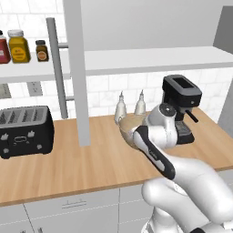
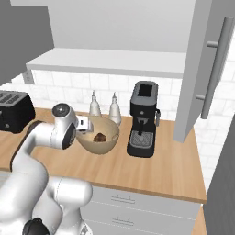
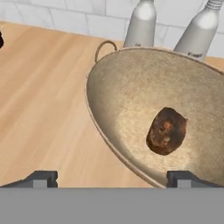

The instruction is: Open the cabinet, pick up the bread from the cabinet and place it in the basket. Then move the basket to the dining counter.

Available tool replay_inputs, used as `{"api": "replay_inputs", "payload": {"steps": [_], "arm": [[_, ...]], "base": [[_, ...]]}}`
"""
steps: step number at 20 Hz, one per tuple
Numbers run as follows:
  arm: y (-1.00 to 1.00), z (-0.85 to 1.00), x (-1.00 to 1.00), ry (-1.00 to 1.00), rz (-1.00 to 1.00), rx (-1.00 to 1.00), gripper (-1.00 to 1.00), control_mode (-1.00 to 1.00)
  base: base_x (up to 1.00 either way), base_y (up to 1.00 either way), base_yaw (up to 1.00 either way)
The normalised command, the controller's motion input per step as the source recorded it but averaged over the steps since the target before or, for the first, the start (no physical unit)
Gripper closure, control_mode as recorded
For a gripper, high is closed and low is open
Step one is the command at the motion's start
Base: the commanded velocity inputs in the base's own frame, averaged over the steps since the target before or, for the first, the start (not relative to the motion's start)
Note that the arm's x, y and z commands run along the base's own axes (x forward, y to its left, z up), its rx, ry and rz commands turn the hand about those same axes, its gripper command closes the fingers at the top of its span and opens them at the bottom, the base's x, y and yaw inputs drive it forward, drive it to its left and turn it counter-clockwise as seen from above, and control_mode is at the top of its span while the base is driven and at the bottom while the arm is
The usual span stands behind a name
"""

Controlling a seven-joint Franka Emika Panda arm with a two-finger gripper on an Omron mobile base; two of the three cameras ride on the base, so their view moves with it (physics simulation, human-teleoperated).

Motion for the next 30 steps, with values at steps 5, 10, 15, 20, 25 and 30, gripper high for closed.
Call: {"api": "replay_inputs", "payload": {"steps": [5, 10, 15, 20, 25, 30], "arm": [[0.27, -0.05, 0.08, 0.01, 0.2, -0.25, -1.0, -1.0], [0.0, -0.29, 0.36, 0.08, 0.14, -0.25, -1.0, -1.0], [-0.21, -0.17, 0.15, 0.09, 0.11, -0.19, -1.0, -1.0], [-0.28, -0.42, 0.01, 0.08, 0.13, -0.12, -1.0, -1.0], [-0.21, -0.45, 0.2, 0.02, 0.16, -0.05, -1.0, -1.0], [-0.07, -0.29, 0.27, 0.0, 0.19, -0.02, -1.0, -1.0]], "base": [[0.0, 0.0, 0.0], [0.0, 0.0, 0.0], [0.0, 0.0, 0.0], [0.0, 0.0, 0.0], [0.0, 0.0, 0.0], [0.0, 0.0, 0.0]]}}
